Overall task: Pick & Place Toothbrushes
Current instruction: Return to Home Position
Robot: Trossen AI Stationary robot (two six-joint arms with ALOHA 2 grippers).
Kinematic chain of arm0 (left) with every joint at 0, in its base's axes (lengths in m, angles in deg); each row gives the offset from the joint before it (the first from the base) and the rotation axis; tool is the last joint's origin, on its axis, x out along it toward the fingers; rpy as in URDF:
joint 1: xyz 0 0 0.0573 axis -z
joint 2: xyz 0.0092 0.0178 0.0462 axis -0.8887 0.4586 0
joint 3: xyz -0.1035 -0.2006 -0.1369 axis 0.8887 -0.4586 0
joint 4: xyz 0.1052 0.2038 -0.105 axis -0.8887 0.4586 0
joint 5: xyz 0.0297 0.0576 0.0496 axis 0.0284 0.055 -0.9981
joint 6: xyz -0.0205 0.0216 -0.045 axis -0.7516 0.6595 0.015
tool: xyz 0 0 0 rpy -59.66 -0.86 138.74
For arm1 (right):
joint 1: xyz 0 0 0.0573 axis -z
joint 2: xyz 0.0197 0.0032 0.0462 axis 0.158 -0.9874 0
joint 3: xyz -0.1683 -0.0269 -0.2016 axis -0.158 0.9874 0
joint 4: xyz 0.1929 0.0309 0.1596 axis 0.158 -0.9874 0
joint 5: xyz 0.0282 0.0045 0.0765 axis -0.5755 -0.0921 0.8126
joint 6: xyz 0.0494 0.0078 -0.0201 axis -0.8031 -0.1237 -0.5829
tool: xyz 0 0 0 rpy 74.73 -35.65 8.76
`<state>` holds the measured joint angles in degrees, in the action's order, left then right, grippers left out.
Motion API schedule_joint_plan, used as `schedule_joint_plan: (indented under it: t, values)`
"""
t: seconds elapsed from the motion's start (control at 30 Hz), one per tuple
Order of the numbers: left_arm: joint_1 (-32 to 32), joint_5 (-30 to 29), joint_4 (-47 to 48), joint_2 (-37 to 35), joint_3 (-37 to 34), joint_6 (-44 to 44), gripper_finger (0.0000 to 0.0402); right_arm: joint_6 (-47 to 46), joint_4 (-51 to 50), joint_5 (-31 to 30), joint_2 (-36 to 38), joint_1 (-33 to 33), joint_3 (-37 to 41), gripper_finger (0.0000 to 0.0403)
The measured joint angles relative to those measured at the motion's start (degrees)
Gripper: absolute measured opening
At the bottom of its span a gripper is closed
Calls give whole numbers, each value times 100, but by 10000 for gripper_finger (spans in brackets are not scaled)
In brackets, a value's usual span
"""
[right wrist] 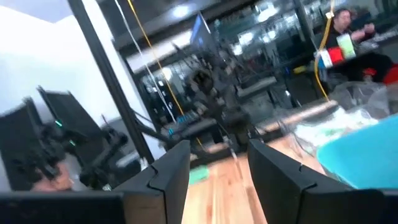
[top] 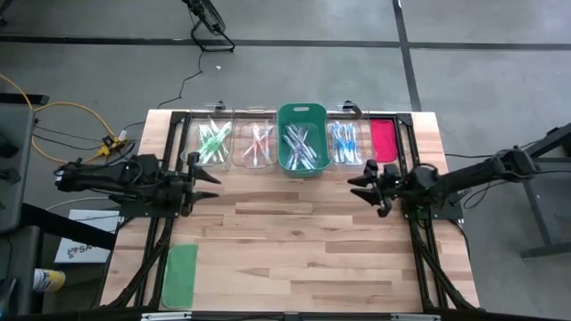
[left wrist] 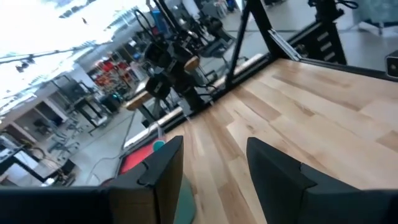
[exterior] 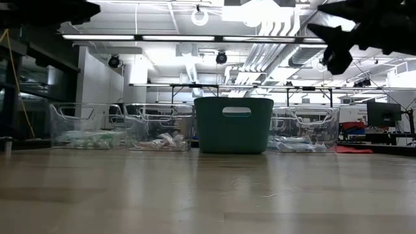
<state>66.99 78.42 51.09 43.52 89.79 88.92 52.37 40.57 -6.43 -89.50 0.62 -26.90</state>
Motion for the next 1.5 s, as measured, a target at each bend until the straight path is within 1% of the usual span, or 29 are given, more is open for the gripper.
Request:
schedule_joint_plan:
  t: [0.13,0.27,0.37,0.5,0.6,0.8,0.93,1.13,1.23,1.33,1.37,1.5]
  values:
    - [-13,-11,135,-515,-246,0,171,4,-411,90,654,0,211,155]
    - [-13,-48,216,-929,-408,0,171,4,-1269,114,1380,4,210,155]
    - [-13,-79,499,-1210,-436,6,171,1,-1950,114,1941,2,211,155]
    - [-13,-179,680,-1188,-439,-1,171,-16,-2834,105,2660,2,211,155]
    - [-13,-200,637,-1199,-436,29,171,-35,-3440,123,3136,2,213,155]
    - [-13,-302,750,-1197,-436,135,171,-51,-4445,279,3851,2,213,155]
    - [-13,-410,820,-1193,-453,133,171,-11,-4745,389,3935,2,215,155]
    - [-13,-516,667,-1194,-771,80,171,174,-4884,405,3883,0,215,155]
    - [-13,-516,117,-1198,-1286,-41,171,243,-4912,441,3848,1,217,155]
    - [-15,-482,-946,-1193,-1876,-157,171,243,-4915,429,3848,2,217,155]
    - [-15,-481,-1122,-1201,-1907,-179,171,247,-4917,423,3848,0,217,155]
    - [-15,-603,-1020,-1043,-1911,2,171,253,-4921,412,3842,0,219,155]
